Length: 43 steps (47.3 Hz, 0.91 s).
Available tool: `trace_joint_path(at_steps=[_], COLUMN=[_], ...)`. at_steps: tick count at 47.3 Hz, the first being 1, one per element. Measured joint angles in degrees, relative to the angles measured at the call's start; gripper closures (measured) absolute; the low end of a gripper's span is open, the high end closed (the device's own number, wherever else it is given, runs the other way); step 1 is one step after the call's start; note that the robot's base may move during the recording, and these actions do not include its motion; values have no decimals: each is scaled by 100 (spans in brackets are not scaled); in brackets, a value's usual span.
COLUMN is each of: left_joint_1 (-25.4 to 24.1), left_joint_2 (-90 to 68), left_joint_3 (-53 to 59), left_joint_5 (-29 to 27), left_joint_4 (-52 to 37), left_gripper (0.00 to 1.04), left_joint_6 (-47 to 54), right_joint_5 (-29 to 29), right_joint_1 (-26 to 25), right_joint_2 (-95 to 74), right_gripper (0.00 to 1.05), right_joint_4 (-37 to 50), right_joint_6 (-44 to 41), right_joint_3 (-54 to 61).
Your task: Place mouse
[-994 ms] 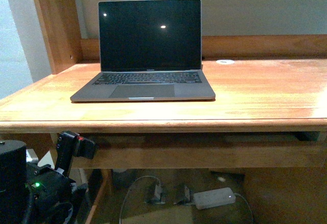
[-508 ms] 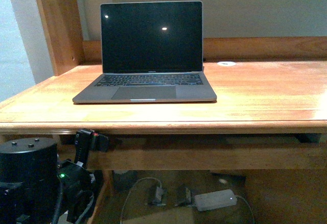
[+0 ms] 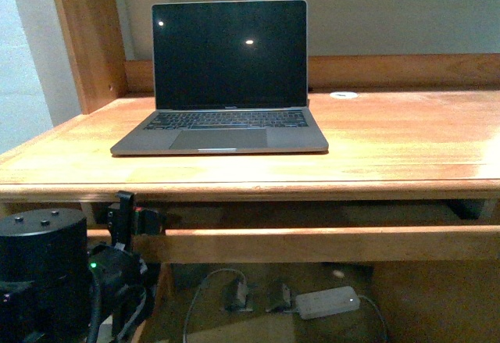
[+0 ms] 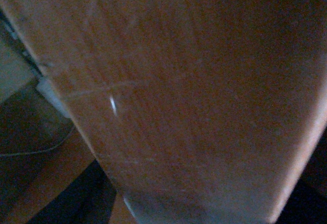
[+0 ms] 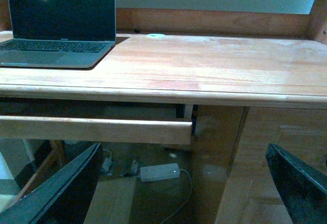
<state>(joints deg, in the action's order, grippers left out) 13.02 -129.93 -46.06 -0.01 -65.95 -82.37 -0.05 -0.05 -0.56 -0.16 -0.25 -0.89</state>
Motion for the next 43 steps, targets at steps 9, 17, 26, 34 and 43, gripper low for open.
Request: trace_joint_path(at_steps=[9, 17, 26, 34, 43], left_joint_1=[-44, -131, -225, -251, -225], left_joint_2=[238, 516, 1086, 942, 1139], left_joint_3=[197, 57, -470, 223, 94], left_joint_5=[214, 466, 610, 702, 638], left_joint_4=[479, 1403, 3689, 2065, 2903], left_gripper=[11, 7, 6, 6, 6], left_joint_6=[310, 654, 1943, 2044, 1532], right_joint_5=[2, 2, 2, 0, 2], right_joint_1=[0, 0, 0, 0, 0], right_joint_2=[0, 0, 0, 0, 0], right_gripper=[7, 7, 7, 7, 7], right_joint_4=[0, 0, 0, 0, 2], right_joint_6=[0, 0, 0, 0, 0], right_joint_3=[0, 0, 0, 0, 0])
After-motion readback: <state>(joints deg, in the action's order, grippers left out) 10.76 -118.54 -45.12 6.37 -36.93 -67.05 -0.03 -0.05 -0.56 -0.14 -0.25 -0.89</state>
